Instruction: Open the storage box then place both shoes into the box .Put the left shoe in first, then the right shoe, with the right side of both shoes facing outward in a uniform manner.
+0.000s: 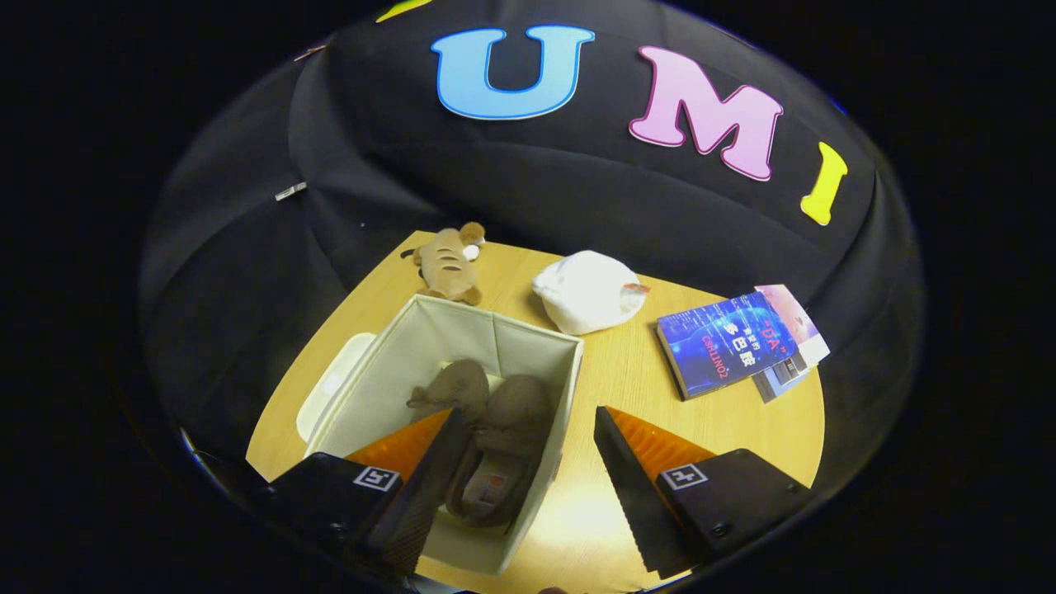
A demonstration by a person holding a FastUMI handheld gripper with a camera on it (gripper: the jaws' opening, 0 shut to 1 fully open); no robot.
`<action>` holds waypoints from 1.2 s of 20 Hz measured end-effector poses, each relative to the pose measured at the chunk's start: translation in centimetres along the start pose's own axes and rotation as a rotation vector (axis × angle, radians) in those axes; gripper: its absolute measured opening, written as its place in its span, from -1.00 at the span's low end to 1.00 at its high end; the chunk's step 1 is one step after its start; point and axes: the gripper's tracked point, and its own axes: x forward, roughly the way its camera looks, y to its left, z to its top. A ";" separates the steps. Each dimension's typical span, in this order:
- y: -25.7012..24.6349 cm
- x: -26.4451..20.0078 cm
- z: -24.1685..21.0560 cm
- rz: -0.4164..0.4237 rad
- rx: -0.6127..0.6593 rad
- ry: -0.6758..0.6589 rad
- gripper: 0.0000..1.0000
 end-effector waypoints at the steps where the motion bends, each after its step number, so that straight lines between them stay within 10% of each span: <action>1: -0.7 -0.7 0.3 0.002 0.000 -0.021 0.97; 24: -23.9 -14.7 0.1 -0.149 -0.012 -0.444 0.97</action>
